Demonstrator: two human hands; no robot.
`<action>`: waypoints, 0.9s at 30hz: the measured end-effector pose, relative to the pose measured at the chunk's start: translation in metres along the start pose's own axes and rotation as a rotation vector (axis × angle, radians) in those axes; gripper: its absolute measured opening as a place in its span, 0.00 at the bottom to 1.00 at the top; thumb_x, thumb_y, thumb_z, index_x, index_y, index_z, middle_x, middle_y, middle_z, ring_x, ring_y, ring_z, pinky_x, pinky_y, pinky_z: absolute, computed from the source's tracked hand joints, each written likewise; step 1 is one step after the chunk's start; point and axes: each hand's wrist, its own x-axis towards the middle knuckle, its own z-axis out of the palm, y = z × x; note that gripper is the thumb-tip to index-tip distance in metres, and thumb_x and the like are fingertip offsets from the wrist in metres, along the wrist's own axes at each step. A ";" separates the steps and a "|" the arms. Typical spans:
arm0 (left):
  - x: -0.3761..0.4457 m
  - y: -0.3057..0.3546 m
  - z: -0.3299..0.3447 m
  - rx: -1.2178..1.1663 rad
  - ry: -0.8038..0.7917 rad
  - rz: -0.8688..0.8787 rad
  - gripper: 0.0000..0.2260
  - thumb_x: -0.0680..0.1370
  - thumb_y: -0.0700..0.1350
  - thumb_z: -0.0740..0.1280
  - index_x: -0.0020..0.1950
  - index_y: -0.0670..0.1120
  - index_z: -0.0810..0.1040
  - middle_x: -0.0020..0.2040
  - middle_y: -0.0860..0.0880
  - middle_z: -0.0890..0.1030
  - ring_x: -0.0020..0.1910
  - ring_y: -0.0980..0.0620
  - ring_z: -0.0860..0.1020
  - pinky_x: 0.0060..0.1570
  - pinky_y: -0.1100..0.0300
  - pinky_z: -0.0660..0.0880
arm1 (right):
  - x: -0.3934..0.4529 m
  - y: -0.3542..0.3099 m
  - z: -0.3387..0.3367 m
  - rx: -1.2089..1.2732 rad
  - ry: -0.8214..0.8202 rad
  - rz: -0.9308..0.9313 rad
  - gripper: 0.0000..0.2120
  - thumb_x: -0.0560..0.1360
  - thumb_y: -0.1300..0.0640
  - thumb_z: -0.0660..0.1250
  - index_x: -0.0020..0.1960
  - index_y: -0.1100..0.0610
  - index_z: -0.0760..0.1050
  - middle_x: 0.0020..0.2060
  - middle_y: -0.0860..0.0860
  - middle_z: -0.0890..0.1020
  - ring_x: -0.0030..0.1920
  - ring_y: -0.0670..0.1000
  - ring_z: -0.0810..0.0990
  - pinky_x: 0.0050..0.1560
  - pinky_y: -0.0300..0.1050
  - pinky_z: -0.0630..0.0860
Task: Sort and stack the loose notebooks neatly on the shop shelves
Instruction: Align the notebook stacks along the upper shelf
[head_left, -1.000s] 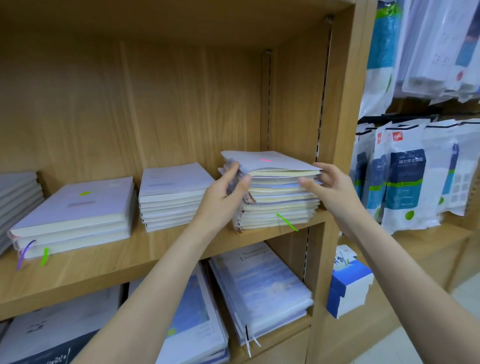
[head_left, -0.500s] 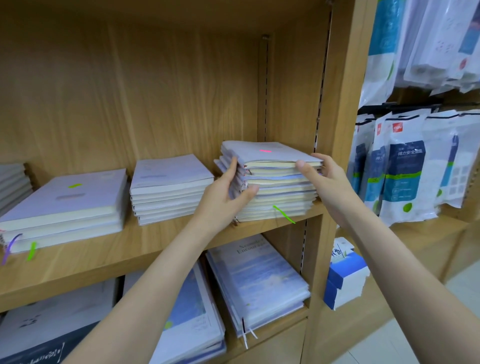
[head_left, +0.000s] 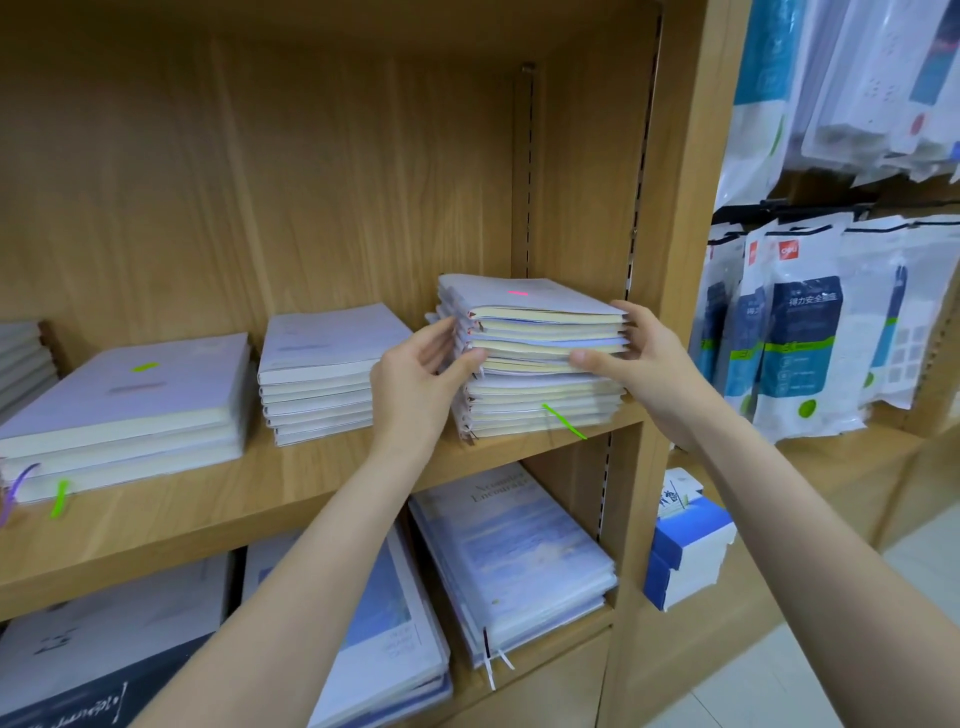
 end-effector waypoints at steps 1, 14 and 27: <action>0.001 0.001 0.000 0.002 -0.001 -0.006 0.23 0.70 0.38 0.73 0.64 0.41 0.75 0.59 0.47 0.80 0.58 0.58 0.78 0.60 0.64 0.73 | 0.001 -0.001 -0.001 -0.026 0.005 -0.002 0.39 0.66 0.55 0.76 0.72 0.54 0.61 0.60 0.50 0.76 0.59 0.49 0.77 0.60 0.48 0.74; -0.003 0.004 -0.019 0.132 -0.147 -0.114 0.15 0.76 0.37 0.67 0.63 0.43 0.76 0.59 0.46 0.79 0.59 0.53 0.77 0.61 0.60 0.72 | 0.002 -0.003 -0.010 -0.114 -0.067 0.065 0.46 0.65 0.56 0.77 0.75 0.53 0.55 0.68 0.52 0.69 0.64 0.51 0.73 0.61 0.46 0.73; 0.007 0.007 -0.014 0.115 0.048 -0.138 0.09 0.72 0.36 0.71 0.50 0.45 0.80 0.47 0.45 0.83 0.36 0.57 0.82 0.42 0.67 0.77 | 0.013 -0.018 0.002 -0.452 0.087 -0.020 0.39 0.64 0.50 0.78 0.70 0.55 0.67 0.60 0.53 0.78 0.62 0.52 0.75 0.61 0.55 0.74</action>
